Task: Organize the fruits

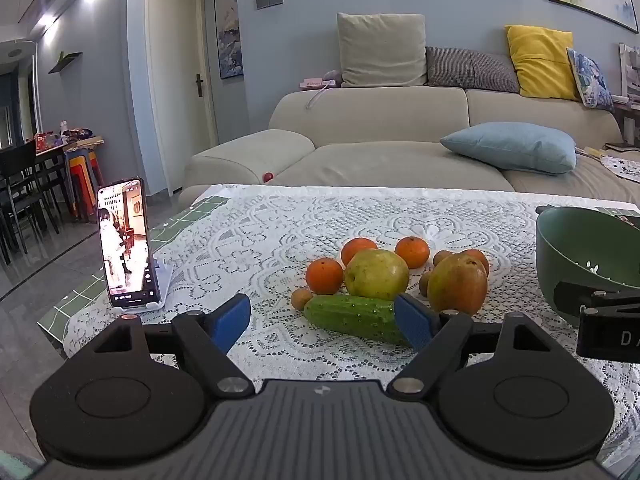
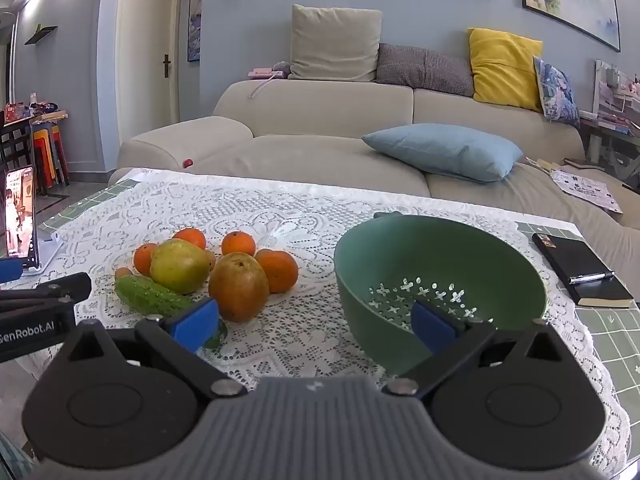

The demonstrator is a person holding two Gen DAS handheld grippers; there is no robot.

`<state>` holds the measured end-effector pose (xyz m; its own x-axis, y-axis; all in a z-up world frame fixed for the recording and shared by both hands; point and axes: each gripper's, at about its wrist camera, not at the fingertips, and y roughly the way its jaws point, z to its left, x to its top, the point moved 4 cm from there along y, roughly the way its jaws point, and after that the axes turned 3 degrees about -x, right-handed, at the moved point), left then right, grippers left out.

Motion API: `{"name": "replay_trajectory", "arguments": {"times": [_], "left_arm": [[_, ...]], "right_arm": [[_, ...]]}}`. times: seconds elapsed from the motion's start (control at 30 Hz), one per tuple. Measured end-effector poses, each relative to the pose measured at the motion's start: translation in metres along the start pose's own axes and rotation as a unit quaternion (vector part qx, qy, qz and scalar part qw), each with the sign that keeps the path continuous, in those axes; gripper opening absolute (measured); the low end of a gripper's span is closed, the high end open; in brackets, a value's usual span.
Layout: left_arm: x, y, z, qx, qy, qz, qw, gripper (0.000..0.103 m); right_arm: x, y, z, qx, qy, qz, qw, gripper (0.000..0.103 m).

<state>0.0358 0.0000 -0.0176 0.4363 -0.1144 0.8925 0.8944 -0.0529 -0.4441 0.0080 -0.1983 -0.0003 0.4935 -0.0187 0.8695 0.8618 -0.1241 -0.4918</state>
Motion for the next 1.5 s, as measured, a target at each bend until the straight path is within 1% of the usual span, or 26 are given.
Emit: {"name": "replay_trajectory", "arguments": {"times": [0.53,0.73,1.5], "left_arm": [[0.001,-0.002,0.004,0.004,-0.005,0.002,1.0000,0.096],[0.000,0.001,0.005,0.003,-0.005,0.005,1.0000,0.096],[0.001,0.003,-0.009,-0.006,0.004,0.007,1.0000,0.096]], "right_arm": [[0.000,0.000,0.003,-0.002,-0.005,-0.001,1.000,0.099],[-0.003,0.007,0.006,-0.005,-0.010,0.002,1.000,0.099],[-0.003,0.002,-0.004,-0.015,-0.003,0.005,1.000,0.099]]}}
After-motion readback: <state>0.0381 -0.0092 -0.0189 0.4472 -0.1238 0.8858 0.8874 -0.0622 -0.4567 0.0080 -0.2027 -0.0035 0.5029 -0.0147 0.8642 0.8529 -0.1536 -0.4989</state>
